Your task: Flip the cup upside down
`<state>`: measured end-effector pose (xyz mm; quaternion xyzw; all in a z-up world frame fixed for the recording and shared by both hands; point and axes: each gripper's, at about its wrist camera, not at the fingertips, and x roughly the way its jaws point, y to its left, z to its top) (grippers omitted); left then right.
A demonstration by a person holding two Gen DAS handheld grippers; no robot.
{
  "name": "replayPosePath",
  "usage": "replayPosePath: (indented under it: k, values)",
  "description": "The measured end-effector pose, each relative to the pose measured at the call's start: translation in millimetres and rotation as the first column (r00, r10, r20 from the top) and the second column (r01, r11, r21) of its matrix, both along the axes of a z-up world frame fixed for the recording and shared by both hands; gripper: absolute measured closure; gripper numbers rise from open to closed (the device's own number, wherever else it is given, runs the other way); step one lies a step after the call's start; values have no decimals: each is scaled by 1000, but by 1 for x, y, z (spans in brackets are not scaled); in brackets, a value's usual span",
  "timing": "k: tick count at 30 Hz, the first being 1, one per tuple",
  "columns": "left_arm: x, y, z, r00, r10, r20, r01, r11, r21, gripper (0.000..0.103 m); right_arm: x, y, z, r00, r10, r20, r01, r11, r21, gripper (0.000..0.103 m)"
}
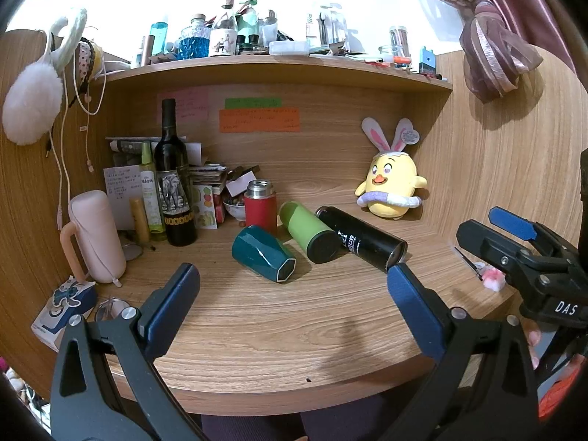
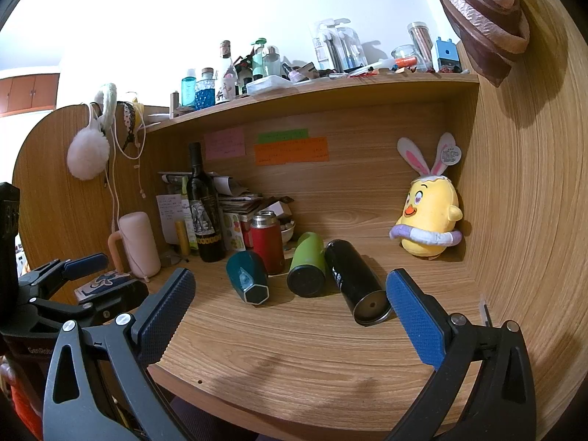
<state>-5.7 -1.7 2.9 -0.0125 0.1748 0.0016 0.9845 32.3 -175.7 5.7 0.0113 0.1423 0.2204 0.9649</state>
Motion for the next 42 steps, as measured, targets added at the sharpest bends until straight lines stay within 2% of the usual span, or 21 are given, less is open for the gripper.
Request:
replayPosePath:
  k: [42]
  values:
    - [-1, -2, 1, 1000, 1, 4, -1, 1000, 4, 0, -1, 1, 1, 1000, 2, 2, -2, 1000, -1, 0]
